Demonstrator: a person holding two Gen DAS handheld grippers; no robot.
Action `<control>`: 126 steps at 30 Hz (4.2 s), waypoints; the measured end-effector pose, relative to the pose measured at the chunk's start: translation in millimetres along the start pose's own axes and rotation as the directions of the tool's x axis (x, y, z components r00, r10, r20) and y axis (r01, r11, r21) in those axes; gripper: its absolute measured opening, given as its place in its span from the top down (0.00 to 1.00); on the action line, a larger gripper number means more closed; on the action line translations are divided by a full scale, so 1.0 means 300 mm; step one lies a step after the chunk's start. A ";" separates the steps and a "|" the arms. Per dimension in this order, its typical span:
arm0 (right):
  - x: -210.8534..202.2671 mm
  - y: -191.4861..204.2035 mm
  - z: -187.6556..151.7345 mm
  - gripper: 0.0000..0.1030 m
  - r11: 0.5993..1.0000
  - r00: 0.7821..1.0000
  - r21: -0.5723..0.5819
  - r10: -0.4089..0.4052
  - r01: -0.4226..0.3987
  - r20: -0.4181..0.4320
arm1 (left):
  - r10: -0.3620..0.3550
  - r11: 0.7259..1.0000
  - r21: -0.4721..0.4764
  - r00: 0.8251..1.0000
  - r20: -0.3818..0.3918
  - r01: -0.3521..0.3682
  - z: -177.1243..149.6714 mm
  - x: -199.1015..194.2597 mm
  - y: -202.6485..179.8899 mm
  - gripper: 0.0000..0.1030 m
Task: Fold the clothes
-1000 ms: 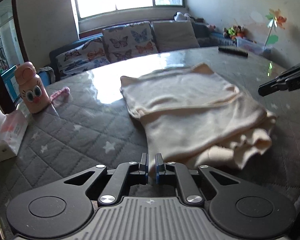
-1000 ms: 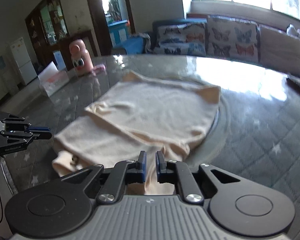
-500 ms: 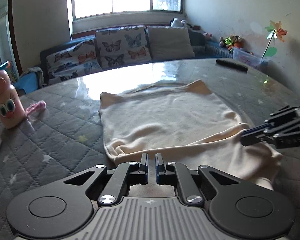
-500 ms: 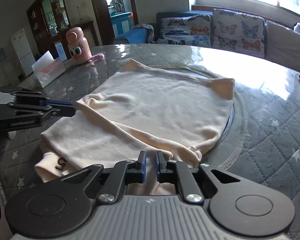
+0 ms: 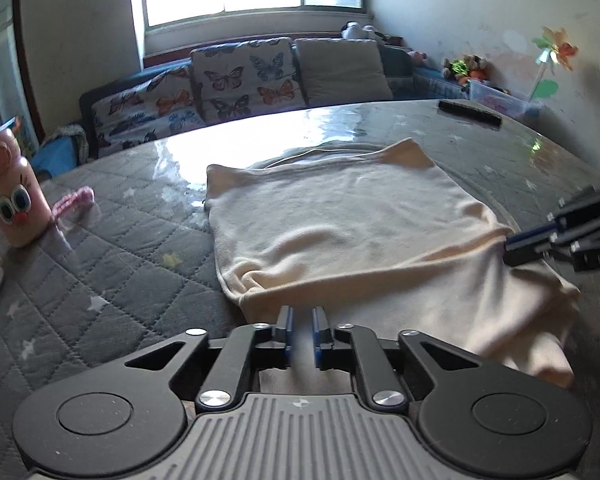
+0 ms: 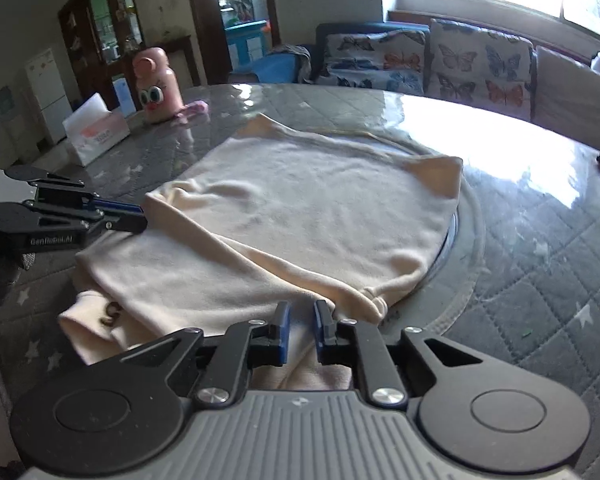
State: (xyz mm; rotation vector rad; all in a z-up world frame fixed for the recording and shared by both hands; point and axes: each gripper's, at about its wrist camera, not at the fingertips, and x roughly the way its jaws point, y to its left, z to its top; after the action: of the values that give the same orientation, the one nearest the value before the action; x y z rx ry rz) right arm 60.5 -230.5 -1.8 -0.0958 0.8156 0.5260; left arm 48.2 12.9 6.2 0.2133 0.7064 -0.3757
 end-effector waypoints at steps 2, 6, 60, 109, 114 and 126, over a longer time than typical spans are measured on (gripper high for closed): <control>-0.024 0.021 -0.003 0.78 0.999 1.000 -0.029 0.016 -0.015 0.011 | -0.005 0.999 0.040 1.000 0.012 0.004 -0.018 -0.045 -0.016 0.66; -0.029 0.068 -0.034 0.76 0.994 0.999 -0.102 0.028 -0.030 -0.025 | -0.022 0.992 0.127 1.000 0.023 0.019 -0.063 -0.129 -0.053 0.63; -0.084 0.121 0.007 0.91 0.981 0.993 -0.176 0.098 -0.086 0.062 | 0.005 0.929 0.369 0.998 0.060 -0.026 -0.152 -0.084 -0.151 0.78; -0.030 0.039 0.227 0.92 0.987 0.994 -0.137 0.091 -0.082 0.059 | 0.066 0.986 0.149 0.996 0.052 -0.073 0.044 0.005 -0.016 0.94; 0.128 -0.004 0.204 0.85 0.997 0.998 -0.055 0.063 -0.062 0.013 | 0.088 0.989 0.121 0.996 -0.004 -0.087 0.020 0.098 0.004 0.89; 0.057 -0.087 0.172 0.76 0.999 0.997 0.049 0.017 -0.021 0.072 | 0.158 0.987 0.029 0.987 0.014 -0.158 0.058 0.061 0.050 0.75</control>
State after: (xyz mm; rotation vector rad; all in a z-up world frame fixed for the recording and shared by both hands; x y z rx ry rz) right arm 117.3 -231.8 18.4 -0.0231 0.7593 0.5240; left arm 77.3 16.4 7.8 0.2936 0.6678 -0.2361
